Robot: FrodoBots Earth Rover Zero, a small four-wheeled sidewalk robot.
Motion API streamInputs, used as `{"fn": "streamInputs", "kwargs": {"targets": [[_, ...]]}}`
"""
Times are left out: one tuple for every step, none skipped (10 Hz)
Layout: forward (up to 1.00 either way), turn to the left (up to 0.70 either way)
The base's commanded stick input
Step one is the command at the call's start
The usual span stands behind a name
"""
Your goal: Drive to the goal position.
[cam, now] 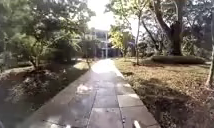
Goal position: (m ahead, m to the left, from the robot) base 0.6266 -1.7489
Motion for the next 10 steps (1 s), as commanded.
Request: {"fn": "streamInputs", "kwargs": {"targets": [[0.50, 0.00], [0.50, 0.00], [0.50, 0.00], [0.50, 0.00], [0.50, 0.00], [0.50, 0.00], [0.50, 0.00], [0.50, 0.00], [0.50, 0.00], [0.50, 0.00]]}}
